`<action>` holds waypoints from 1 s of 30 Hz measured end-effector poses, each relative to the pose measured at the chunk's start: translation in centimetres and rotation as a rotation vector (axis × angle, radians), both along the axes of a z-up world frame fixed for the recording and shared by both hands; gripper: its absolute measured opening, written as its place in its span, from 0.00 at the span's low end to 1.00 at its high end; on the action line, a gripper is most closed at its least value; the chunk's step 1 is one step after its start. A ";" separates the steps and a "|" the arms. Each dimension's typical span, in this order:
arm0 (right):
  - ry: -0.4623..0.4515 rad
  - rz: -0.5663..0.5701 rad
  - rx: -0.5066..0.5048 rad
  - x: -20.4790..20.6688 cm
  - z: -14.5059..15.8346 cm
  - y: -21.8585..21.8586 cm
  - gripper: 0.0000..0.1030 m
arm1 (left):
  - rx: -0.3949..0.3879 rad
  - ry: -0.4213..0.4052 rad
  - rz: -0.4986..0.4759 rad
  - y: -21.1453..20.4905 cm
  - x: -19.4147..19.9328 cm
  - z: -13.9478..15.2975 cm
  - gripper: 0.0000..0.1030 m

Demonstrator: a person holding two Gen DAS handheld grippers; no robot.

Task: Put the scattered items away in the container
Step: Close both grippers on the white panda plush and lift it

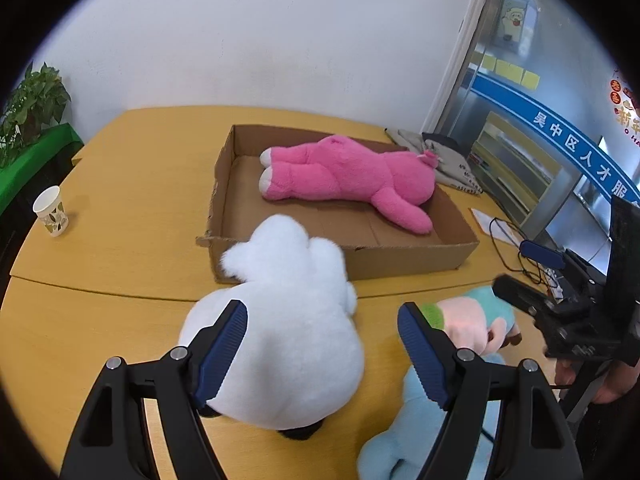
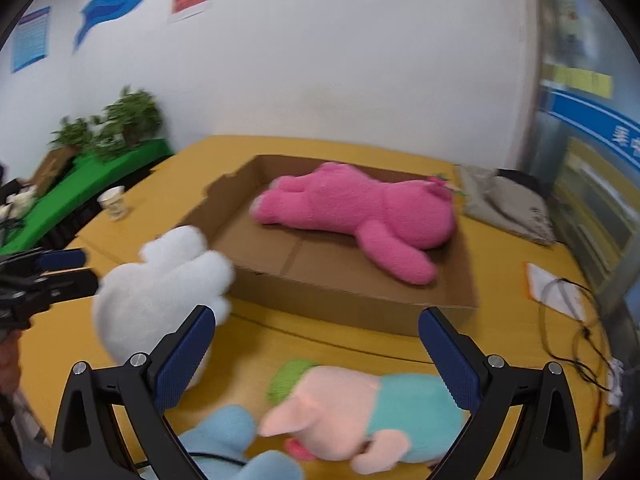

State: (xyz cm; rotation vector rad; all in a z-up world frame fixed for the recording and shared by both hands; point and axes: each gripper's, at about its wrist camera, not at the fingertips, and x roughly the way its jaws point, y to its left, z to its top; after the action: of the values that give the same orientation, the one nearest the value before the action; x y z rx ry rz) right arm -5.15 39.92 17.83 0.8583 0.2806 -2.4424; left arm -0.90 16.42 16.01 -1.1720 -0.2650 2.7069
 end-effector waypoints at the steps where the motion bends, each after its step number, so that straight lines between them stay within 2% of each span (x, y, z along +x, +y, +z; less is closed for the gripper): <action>1: -0.013 0.058 -0.008 0.3 -0.1 -0.8 1.00 | 0.005 -0.011 0.003 -0.5 -0.2 -0.2 0.75; 3: -0.064 0.204 -0.036 0.9 -0.5 -2.9 1.00 | 0.022 -0.032 0.004 -1.7 -0.7 -0.8 0.75; 8: -0.216 0.442 -0.092 0.4 -2.9 -7.5 1.00 | 0.071 -0.067 -0.040 -3.8 -2.3 -2.5 0.75; 12: -0.329 0.565 -0.112 0.2 -5.5 -10.0 1.00 | 0.052 -0.113 -0.094 -5.2 -3.8 -4.3 0.75; 14: -0.377 0.609 -0.114 -0.1 -6.5 -11.0 1.00 | 0.101 -0.120 -0.131 -6.4 -4.3 -4.8 0.75; 21: -0.467 0.579 -0.098 -2.1 -9.9 -12.7 1.00 | 0.269 -0.157 -0.202 -10.4 -5.5 -6.8 0.75; 25: -0.496 0.541 -0.088 -3.4 -11.2 -13.0 1.00 | 0.402 -0.188 -0.281 -10.8 -6.0 -8.5 0.76; 30: -0.543 0.548 -0.112 -4.3 -12.7 -13.3 1.00 | 0.506 -0.208 -0.334 -11.3 -6.8 -10.2 0.79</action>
State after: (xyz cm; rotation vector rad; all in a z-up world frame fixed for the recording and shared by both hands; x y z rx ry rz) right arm -9.43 26.61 5.14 1.1714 0.1464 -1.6384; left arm -7.71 5.14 5.83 -1.2053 -0.6702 2.0645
